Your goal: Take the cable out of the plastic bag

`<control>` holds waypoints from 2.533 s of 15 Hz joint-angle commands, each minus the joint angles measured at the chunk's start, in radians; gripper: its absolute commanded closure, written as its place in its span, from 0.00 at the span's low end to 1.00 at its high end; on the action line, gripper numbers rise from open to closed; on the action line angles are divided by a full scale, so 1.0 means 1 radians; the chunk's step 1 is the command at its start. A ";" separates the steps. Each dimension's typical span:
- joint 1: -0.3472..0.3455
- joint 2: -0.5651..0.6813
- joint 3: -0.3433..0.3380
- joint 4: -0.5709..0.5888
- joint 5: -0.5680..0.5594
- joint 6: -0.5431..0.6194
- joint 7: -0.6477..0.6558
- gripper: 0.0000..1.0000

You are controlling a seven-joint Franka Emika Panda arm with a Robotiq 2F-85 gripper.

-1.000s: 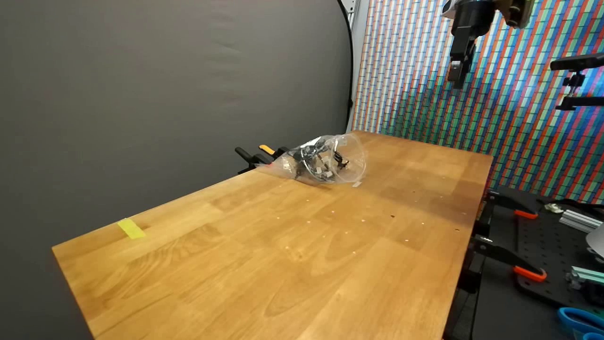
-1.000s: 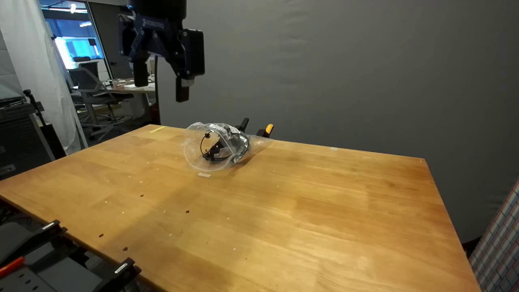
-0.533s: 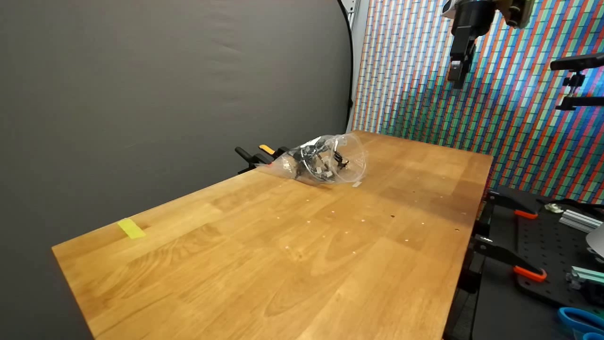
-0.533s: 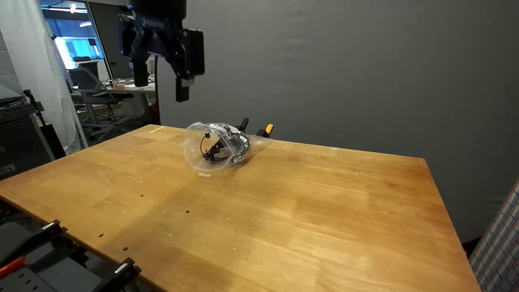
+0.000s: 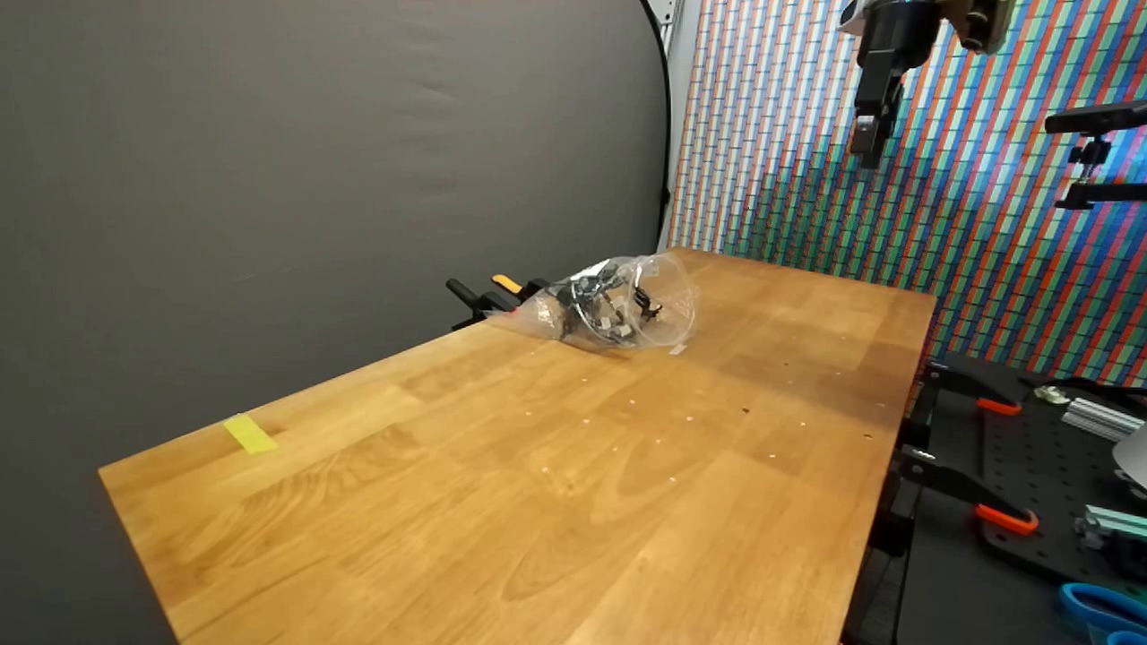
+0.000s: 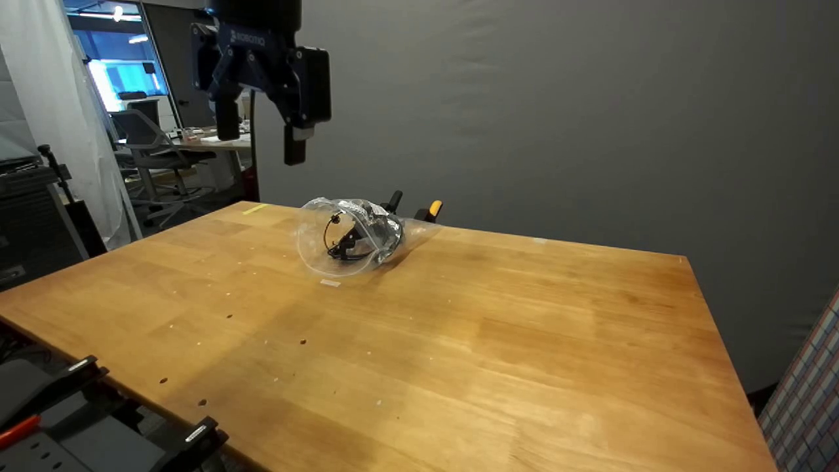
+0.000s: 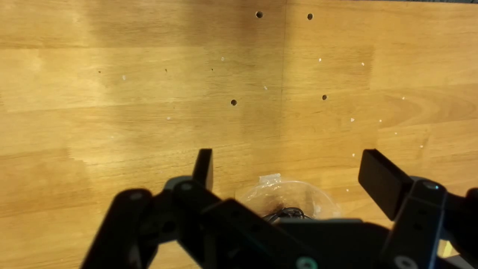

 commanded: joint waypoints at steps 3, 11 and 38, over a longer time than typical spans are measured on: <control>-0.024 0.041 0.035 0.015 0.022 0.024 -0.015 0.00; 0.008 0.327 0.103 0.156 0.165 0.202 0.020 0.00; -0.102 0.856 0.381 0.521 0.397 0.237 0.119 0.00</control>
